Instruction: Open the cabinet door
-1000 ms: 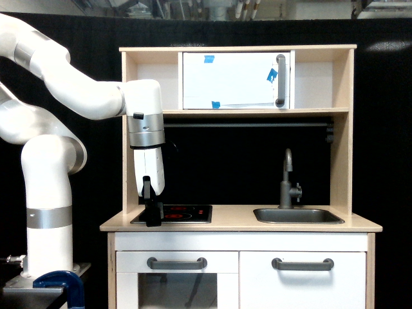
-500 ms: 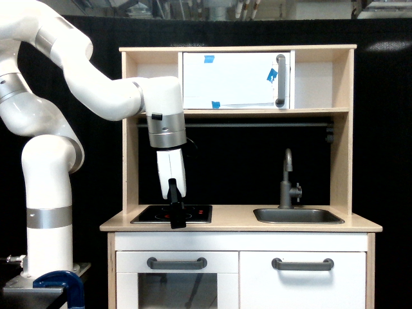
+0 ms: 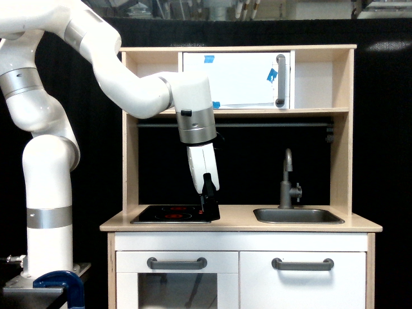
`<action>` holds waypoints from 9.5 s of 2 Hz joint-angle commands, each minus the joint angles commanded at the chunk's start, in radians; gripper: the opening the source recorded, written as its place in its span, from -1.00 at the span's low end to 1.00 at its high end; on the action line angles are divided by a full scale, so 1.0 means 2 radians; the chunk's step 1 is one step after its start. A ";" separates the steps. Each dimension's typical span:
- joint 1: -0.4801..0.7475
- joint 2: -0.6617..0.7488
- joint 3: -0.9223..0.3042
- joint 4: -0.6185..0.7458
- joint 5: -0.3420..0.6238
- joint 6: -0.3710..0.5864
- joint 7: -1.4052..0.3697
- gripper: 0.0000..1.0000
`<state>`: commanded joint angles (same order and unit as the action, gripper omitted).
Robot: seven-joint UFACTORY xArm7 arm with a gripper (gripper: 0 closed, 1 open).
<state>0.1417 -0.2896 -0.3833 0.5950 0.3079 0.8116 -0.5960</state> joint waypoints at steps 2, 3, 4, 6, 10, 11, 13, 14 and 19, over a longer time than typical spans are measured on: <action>0.004 0.179 0.000 0.179 0.143 0.019 -0.034 1.00; -0.035 0.276 0.028 0.282 0.201 0.063 -0.095 1.00; -0.066 0.327 0.058 0.346 0.227 0.087 -0.130 1.00; -0.052 0.308 0.058 0.330 0.168 0.092 -0.026 1.00; -0.065 0.415 0.162 0.335 0.207 -0.039 -0.025 1.00; -0.066 0.422 0.185 0.314 0.217 -0.074 -0.029 1.00; -0.074 0.445 0.210 0.317 0.218 -0.101 -0.028 1.00; -0.074 0.457 0.222 0.322 0.216 -0.114 -0.022 1.00; -0.101 0.448 0.233 0.318 0.199 -0.106 -0.021 -1.00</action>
<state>-0.0594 0.6057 0.0834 1.2307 0.7053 0.5997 -0.6386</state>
